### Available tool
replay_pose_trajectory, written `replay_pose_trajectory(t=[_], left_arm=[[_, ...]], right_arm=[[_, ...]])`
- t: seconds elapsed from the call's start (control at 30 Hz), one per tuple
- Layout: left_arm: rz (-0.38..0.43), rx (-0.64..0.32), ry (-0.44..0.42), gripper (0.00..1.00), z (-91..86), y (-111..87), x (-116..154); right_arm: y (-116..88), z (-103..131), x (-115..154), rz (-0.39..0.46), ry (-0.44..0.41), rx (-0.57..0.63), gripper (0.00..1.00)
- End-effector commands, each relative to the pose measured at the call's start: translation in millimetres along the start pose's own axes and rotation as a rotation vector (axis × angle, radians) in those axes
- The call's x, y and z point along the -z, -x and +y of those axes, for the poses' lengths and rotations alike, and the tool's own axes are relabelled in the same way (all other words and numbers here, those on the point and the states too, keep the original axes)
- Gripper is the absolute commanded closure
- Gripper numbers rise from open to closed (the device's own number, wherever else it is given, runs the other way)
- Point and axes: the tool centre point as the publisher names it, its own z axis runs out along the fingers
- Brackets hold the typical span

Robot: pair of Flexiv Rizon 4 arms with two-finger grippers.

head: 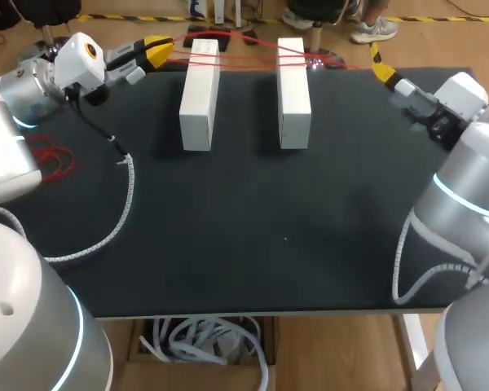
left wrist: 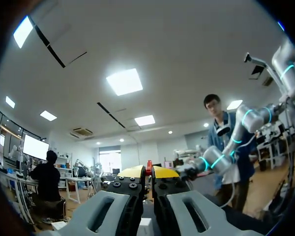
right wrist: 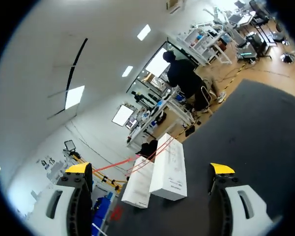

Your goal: Grab the tape and strap the tape.

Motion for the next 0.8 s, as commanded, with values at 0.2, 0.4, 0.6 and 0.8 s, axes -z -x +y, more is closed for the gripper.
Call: replay_pose_trajectory(t=[0.2,0.4,0.6,0.8], left_arm=[[-0.001,-0.001,-0.002,1.0,0.8,-0.3,0.3],[-0.001,-0.001,-0.002,1.0,0.8,-0.3,0.3],[-0.001,-0.001,-0.002,1.0,0.8,-0.3,0.3],[-0.001,-0.001,-0.002,1.0,0.8,-0.3,0.3]], right_arm=[[-17.5,-13.3,-0.9,0.271,0.336,-0.642,0.0],[-32.7,-29.6,-5.7,0.279,0.342,-0.686,0.0],[-45.1,-42.1,-5.2,0.27,0.398,-0.731,0.0],[-48.7,-45.2,-4.8,0.262,0.412,-0.746,0.0]])
